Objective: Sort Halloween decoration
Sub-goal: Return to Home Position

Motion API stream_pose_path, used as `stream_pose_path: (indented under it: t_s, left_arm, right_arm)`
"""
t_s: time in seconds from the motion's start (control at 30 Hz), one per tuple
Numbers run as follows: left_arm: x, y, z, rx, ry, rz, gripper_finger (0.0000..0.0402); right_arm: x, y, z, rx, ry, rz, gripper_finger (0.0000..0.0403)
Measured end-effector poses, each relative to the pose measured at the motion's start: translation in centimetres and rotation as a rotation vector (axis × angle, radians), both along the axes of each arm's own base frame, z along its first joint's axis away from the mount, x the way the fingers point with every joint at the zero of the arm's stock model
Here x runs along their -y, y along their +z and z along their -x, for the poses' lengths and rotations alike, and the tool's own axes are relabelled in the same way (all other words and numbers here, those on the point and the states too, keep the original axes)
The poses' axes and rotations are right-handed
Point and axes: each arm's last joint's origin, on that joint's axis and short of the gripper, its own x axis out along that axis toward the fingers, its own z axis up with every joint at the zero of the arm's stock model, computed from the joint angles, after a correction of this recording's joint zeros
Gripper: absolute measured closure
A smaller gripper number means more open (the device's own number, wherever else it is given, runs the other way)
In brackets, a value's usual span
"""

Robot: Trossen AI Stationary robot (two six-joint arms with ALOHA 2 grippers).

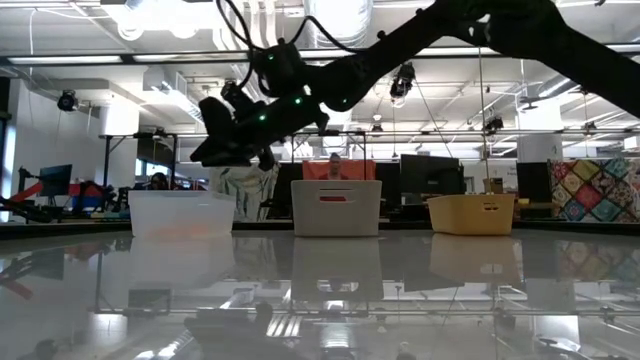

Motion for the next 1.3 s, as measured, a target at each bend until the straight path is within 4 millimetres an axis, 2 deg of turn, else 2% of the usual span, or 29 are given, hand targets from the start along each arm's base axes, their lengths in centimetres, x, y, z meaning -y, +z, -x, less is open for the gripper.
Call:
stream_pose_path:
  t_s: [0.13, 0.33, 0.5, 0.63, 0.77, 0.83, 0.93, 1.07, 1.3]
  left_arm:
    - [-0.1, -1.0, -0.1, -0.068, 0.043, 0.011, 0.0402]
    - [-0.7, -3.9, 0.7, -0.102, 0.044, 0.046, 0.0402]
    - [-1.9, -6.2, 1.5, -0.094, 0.054, 0.108, 0.0402]
    - [-3.2, -7.2, 1.6, -0.051, 0.055, 0.131, 0.0402]
    - [-4.7, -7.4, 1.3, -0.049, 0.094, 0.122, 0.0402]
    - [-5.1, -7.5, 1.4, -0.061, 0.024, 0.083, 0.0402]
    - [-5.5, -7.4, 1.9, -0.093, -0.065, 0.039, 0.0402]
    - [-6.3, -7.7, 3.0, -0.148, -0.036, 0.022, 0.0402]
    - [-7.0, -8.9, 4.7, -0.133, -0.035, 0.041, 0.0402]
  right_arm:
    - [-0.9, 0.6, 0.6, -0.037, 0.089, -0.013, 0.0264]
    - [-4.6, 0.9, 2.7, -0.042, 0.192, 0.037, 0.0273]
    - [-7.4, 2.7, 5.8, -0.023, 0.271, 0.134, 0.0287]
    - [-8.9, 4.4, 8.8, -0.008, 0.304, 0.172, 0.0295]
    - [-9.6, 5.9, 11.9, 0.042, 0.307, 0.181, 0.0301]
    - [-9.9, 6.4, 13.2, 0.066, 0.303, 0.176, 0.0304]
    - [-10.4, 6.9, 15.1, 0.073, 0.31, 0.177, 0.0307]
    - [-10.7, 7.5, 17.3, 0.096, 0.314, 0.189, 0.0306]
    - [-11.0, 6.5, 20.1, 0.149, 0.314, 0.231, 0.0305]
